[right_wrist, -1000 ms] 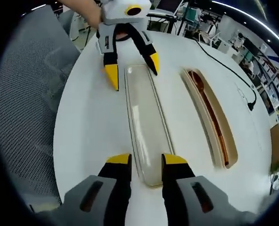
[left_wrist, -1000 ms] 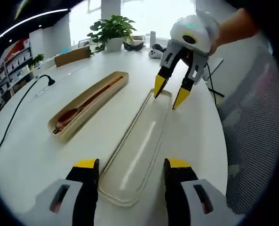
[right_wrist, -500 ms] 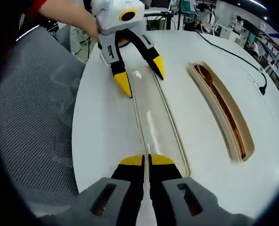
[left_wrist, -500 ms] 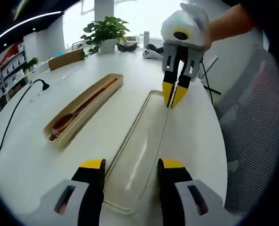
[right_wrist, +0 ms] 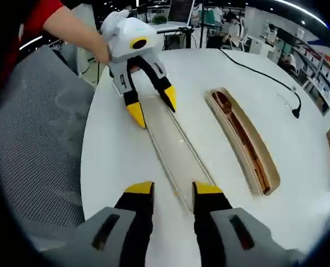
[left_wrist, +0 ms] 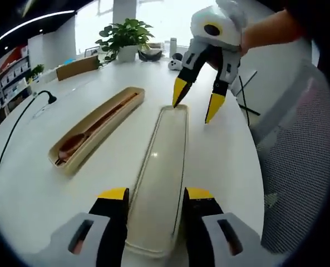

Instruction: Arrange the utensils inside the cutlery case until each visible utensil rests in its matching compartment.

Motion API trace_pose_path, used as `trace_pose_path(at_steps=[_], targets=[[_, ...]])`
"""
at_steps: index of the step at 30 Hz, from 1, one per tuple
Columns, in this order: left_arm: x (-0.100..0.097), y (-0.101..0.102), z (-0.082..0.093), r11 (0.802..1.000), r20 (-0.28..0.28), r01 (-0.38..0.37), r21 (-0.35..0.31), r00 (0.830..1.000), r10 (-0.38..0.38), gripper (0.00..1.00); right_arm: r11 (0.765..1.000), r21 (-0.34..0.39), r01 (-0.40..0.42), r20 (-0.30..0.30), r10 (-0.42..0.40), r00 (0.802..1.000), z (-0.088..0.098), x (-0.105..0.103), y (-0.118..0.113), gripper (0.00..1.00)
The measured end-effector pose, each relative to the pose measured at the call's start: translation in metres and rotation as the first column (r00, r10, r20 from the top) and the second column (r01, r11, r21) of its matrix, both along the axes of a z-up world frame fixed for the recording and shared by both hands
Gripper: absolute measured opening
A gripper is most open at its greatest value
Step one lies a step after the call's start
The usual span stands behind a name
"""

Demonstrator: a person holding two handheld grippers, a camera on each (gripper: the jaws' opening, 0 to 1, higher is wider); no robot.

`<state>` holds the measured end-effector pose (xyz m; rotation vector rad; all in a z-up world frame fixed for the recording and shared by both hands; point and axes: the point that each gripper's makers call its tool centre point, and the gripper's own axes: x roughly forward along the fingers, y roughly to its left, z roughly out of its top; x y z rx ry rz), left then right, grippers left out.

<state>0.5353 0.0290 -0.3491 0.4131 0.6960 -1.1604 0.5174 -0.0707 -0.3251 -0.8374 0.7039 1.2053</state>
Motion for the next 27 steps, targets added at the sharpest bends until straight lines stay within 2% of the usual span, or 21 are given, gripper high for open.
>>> trace_pose_path(at_steps=[2,3,5,6,7,8,9,11,12,13,14,16,20,21,22,23,25,27], targets=[[0.000,0.000,0.000,1.000,-0.010,-0.001,-0.007,1.000,0.001,0.39,0.997,-0.078,-0.028,0.089,0.035,0.995,-0.008,0.007,-0.002,0.32],[-0.001,0.000,0.000,1.000,-0.010,0.001,-0.007,1.000,-0.001,0.39,0.994,-0.103,-0.032,0.108,0.043,0.993,-0.013,0.011,-0.003,0.29],[-0.004,-0.001,0.001,1.000,-0.025,0.012,-0.014,1.000,-0.013,0.39,0.994,-0.105,0.000,0.138,0.015,0.990,-0.018,0.018,0.000,0.31],[-0.006,-0.002,0.002,1.000,-0.040,0.017,-0.025,0.999,-0.018,0.39,0.996,-0.091,-0.002,0.121,0.013,0.993,-0.020,0.016,0.003,0.33],[-0.007,-0.001,0.001,0.999,-0.041,0.021,-0.024,0.999,-0.022,0.39,0.996,-0.090,0.000,0.130,0.012,0.991,-0.023,0.018,0.005,0.34],[-0.008,-0.001,0.001,0.999,-0.035,0.035,-0.021,0.999,-0.035,0.39,0.996,-0.093,-0.012,0.174,0.029,0.984,-0.019,0.024,0.008,0.32],[-0.008,-0.001,0.001,0.999,-0.032,0.040,-0.021,0.999,-0.041,0.39,0.996,-0.074,-0.045,0.171,0.057,0.984,-0.018,0.022,0.015,0.30],[-0.007,0.000,0.002,0.999,-0.057,0.025,-0.038,0.998,-0.027,0.39,0.996,-0.086,-0.039,0.148,0.052,0.988,-0.023,0.022,0.012,0.25],[-0.007,-0.001,0.003,0.999,-0.063,0.026,-0.044,0.998,-0.029,0.39,0.995,-0.084,-0.055,0.139,0.067,0.988,-0.024,0.021,0.013,0.18],[-0.007,-0.001,0.003,0.998,-0.071,0.026,-0.052,0.997,-0.029,0.39,0.992,-0.107,-0.071,0.085,0.080,0.993,-0.032,0.016,0.008,0.14],[-0.008,-0.001,0.003,0.998,-0.079,0.027,-0.051,0.996,-0.031,0.39,0.992,-0.113,-0.064,0.124,0.078,0.989,-0.030,0.021,0.006,0.13],[-0.007,-0.001,0.003,0.998,-0.070,0.042,-0.042,0.997,-0.044,0.39,0.993,-0.100,-0.056,0.105,0.066,0.992,-0.030,0.022,0.005,0.13],[-0.007,0.002,0.001,0.997,-0.029,0.072,0.005,0.997,-0.072,0.37,0.998,-0.060,-0.032,0.059,0.036,0.998,-0.009,0.024,0.013,0.05],[-0.008,0.004,0.000,0.995,0.005,0.095,0.022,0.995,-0.095,0.38,0.997,-0.060,-0.049,0.029,0.051,0.998,-0.007,0.022,0.013,0.04],[-0.007,0.005,0.000,0.996,0.016,0.084,0.020,0.996,-0.084,0.39,0.996,-0.073,-0.049,-0.050,0.045,0.998,-0.008,0.013,0.011,0.03],[-0.006,0.007,0.000,0.998,0.012,0.067,0.017,0.998,-0.067,0.38,0.995,-0.078,-0.058,-0.038,0.055,0.998,-0.006,0.015,0.011,0.02],[-0.002,0.011,0.000,1.000,-0.005,0.021,0.007,1.000,-0.021,0.32,0.993,-0.079,-0.093,-0.053,0.089,0.995,-0.004,0.006,0.012,0.02],[0.000,0.015,0.000,1.000,-0.029,-0.017,0.006,0.999,0.017,0.21,0.995,-0.051,-0.084,-0.121,0.077,0.990,-0.002,-0.005,0.012,0.01]])
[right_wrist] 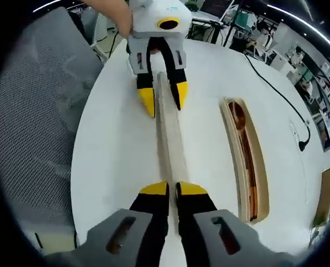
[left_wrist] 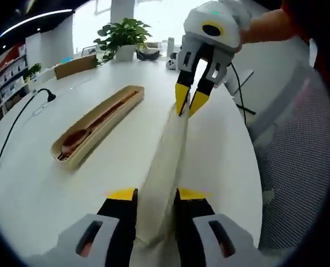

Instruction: Arrange the utensils inside the cutlery case until each visible utensil rests in its matching compartment.

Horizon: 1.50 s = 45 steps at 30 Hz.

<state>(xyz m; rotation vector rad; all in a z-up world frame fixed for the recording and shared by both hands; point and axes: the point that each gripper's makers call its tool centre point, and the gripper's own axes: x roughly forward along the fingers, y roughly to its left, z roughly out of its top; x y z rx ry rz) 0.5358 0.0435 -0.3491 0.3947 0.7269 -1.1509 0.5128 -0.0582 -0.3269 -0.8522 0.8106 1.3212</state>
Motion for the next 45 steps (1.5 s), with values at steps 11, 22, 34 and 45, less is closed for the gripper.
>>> trace_pose_path(at_steps=[11,22,34,45], targets=[[-0.011,0.004,-0.003,0.995,0.018,0.099,0.020,0.995,-0.099,0.15,0.994,0.037,0.105,-0.019,-0.104,0.994,0.000,0.000,-0.029,0.04],[0.012,0.011,-0.002,1.000,0.054,-0.012,0.012,0.998,0.011,0.30,0.993,0.052,0.102,-0.169,-0.092,0.981,-0.006,-0.020,-0.027,0.00],[0.031,0.013,0.010,0.995,0.239,0.023,0.098,0.970,-0.046,0.78,0.910,0.197,0.365,-0.489,-0.231,0.841,0.011,-0.045,-0.021,0.00],[0.057,0.002,0.048,0.987,0.314,0.103,0.121,0.939,-0.136,0.77,0.714,0.310,0.628,-0.693,-0.283,0.664,0.045,-0.031,-0.016,0.00]])
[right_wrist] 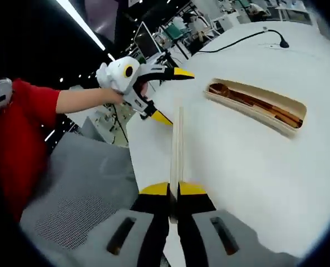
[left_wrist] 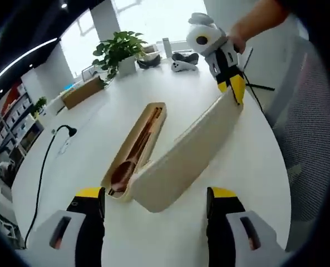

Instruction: Arrange the utensils inside the cutlery case until each visible utensil rests in its matching compartment.

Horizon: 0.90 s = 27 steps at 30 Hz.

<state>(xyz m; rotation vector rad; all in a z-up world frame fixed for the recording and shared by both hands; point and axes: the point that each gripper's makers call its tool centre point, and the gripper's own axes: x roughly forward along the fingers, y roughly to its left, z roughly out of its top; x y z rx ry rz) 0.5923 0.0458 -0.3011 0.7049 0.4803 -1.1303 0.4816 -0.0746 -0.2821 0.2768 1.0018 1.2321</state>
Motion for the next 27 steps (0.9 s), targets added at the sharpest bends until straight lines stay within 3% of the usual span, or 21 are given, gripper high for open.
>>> trace_pose_path(at_steps=[3,4,7,9,11,13,15,18,19,22,27], targets=[[0.003,-0.001,0.002,0.992,0.008,0.101,0.075,0.995,-0.101,0.71,0.994,0.085,0.065,-0.128,-0.054,0.990,0.014,0.003,0.003,0.00],[0.004,-0.001,0.003,0.990,0.003,0.110,0.084,0.994,-0.111,0.70,0.991,0.104,0.081,-0.145,-0.066,0.987,0.017,0.006,0.004,0.00],[0.017,-0.005,0.009,0.984,0.035,0.143,0.108,0.988,-0.147,0.75,0.975,0.185,0.121,-0.229,-0.077,0.970,0.029,0.012,0.007,0.00],[0.026,-0.004,0.010,0.976,0.062,0.156,0.150,0.984,-0.167,0.76,0.970,0.194,0.145,-0.245,-0.095,0.965,0.029,0.018,0.006,0.00],[0.036,-0.006,0.014,0.968,0.102,0.175,0.180,0.975,-0.195,0.76,0.970,0.197,0.141,-0.331,-0.070,0.941,0.030,0.014,0.005,0.00],[0.042,-0.011,0.016,0.968,0.092,0.182,0.172,0.976,-0.199,0.76,0.972,0.193,0.133,-0.330,-0.064,0.942,0.025,0.016,0.005,0.00],[0.045,-0.019,0.016,0.957,0.084,0.225,0.183,0.966,-0.243,0.76,0.968,0.206,0.141,-0.382,-0.053,0.922,0.026,0.017,0.005,0.00],[0.043,-0.030,0.015,0.920,0.080,0.319,0.229,0.936,-0.344,0.74,0.948,0.249,0.198,-0.472,-0.059,0.879,0.032,0.027,0.007,0.00],[0.043,-0.033,0.013,0.909,0.076,0.340,0.242,0.927,-0.367,0.73,0.945,0.258,0.201,-0.475,-0.057,0.878,0.033,0.030,0.007,0.00],[0.046,-0.041,0.010,0.904,0.046,0.353,0.240,0.926,-0.374,0.70,0.943,0.279,0.181,-0.484,-0.025,0.875,0.039,0.035,0.007,0.00],[0.049,-0.044,0.006,0.882,0.019,0.394,0.259,0.911,-0.413,0.65,0.950,0.272,0.155,-0.486,-0.004,0.874,0.040,0.039,0.001,0.00]])
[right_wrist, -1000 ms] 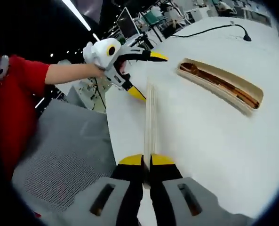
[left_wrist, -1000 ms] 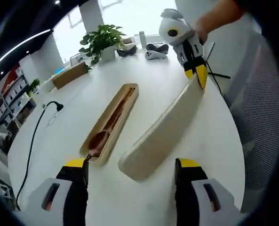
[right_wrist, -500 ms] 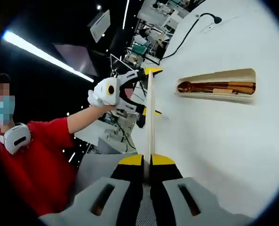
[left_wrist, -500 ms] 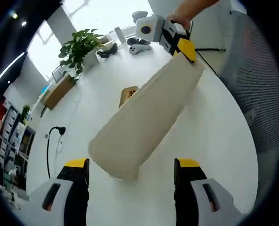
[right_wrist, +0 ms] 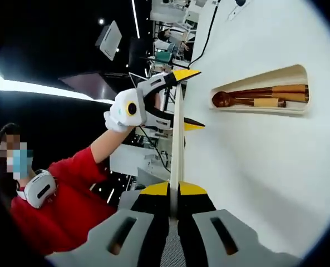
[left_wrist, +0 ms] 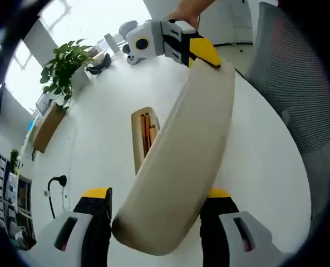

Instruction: Arrange the utensils inside the cutlery case until each visible utensil rests in its matching compartment.

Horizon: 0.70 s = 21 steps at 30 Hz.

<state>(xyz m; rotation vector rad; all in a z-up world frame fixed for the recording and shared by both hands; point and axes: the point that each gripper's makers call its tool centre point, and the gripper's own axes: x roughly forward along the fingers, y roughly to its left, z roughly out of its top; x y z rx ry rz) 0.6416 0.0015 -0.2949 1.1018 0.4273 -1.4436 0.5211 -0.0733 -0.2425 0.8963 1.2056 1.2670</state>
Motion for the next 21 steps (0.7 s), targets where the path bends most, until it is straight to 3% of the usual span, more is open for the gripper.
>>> trace_pose_path(at_steps=[4,6,7,10,12,14,16,17,19,20,21], targets=[[-0.003,0.006,-0.007,0.997,-0.003,0.049,0.060,0.999,-0.049,0.60,1.000,0.002,-0.005,-0.012,0.005,1.000,-0.004,0.004,-0.005,0.00],[-0.004,0.007,-0.010,0.995,-0.002,0.063,0.073,0.998,-0.063,0.57,1.000,0.013,-0.007,-0.039,0.008,0.999,-0.004,0.003,-0.004,0.01],[-0.005,0.006,-0.011,0.994,-0.005,0.083,0.077,0.997,-0.083,0.56,0.999,0.039,0.009,-0.097,-0.005,0.995,0.000,0.004,-0.003,0.01],[-0.002,0.008,-0.020,0.990,0.013,0.092,0.111,0.995,-0.094,0.54,1.000,0.009,0.008,-0.087,-0.007,0.996,-0.012,0.010,-0.003,0.01],[-0.002,0.012,-0.027,0.988,-0.012,0.082,0.133,0.997,-0.081,0.52,0.999,0.031,0.017,-0.138,-0.013,0.990,-0.011,0.013,0.000,0.01],[0.003,0.013,-0.030,0.990,-0.016,0.061,0.124,0.998,-0.060,0.52,0.999,0.005,0.043,-0.127,-0.042,0.991,-0.018,0.020,-0.001,0.01],[0.001,0.015,-0.033,0.992,-0.068,0.020,0.121,0.998,-0.012,0.52,0.998,0.028,0.053,-0.137,-0.049,0.989,-0.015,0.024,-0.002,0.01],[0.002,0.017,-0.035,0.991,-0.074,0.009,0.135,0.997,0.001,0.52,0.996,0.015,0.087,-0.089,-0.085,0.992,-0.019,0.033,-0.001,0.02],[0.006,0.015,-0.035,0.992,-0.070,0.007,0.125,0.998,0.002,0.52,0.997,-0.002,0.084,-0.099,-0.083,0.992,-0.021,0.035,-0.003,0.02],[0.008,0.015,-0.035,0.991,-0.075,-0.008,0.132,0.997,0.018,0.52,0.995,-0.014,0.100,-0.083,-0.100,0.991,-0.024,0.039,-0.004,0.02],[0.010,0.015,-0.036,0.990,-0.076,-0.022,0.139,0.997,0.032,0.51,0.987,-0.056,0.151,-0.021,-0.153,0.988,-0.032,0.051,-0.007,0.02]])
